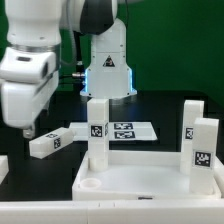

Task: Assemble desk

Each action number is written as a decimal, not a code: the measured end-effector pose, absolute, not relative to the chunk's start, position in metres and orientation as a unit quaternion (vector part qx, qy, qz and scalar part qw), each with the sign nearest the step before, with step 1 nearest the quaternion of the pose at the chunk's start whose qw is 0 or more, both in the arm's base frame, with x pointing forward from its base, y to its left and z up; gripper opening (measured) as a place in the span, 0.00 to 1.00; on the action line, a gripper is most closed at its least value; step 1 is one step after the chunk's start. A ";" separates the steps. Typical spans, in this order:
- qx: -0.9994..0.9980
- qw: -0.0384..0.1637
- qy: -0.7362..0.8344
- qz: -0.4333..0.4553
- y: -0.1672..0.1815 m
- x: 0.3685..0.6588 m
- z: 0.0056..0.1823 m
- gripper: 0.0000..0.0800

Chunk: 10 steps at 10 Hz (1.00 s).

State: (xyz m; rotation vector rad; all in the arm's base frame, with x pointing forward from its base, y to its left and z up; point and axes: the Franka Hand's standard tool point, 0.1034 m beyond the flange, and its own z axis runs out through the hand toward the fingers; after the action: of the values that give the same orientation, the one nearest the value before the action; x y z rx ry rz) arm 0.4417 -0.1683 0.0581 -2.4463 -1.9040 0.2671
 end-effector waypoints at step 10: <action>-0.986 0.041 -0.059 0.150 -0.157 0.456 0.052 0.81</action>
Offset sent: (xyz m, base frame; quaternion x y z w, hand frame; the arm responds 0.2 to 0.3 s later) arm 0.0000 0.0000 0.0000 0.0000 0.0000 0.1938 0.9810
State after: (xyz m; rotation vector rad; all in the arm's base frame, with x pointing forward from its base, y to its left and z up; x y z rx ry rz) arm 0.4556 -0.1575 0.0522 -3.0201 -0.1798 0.4591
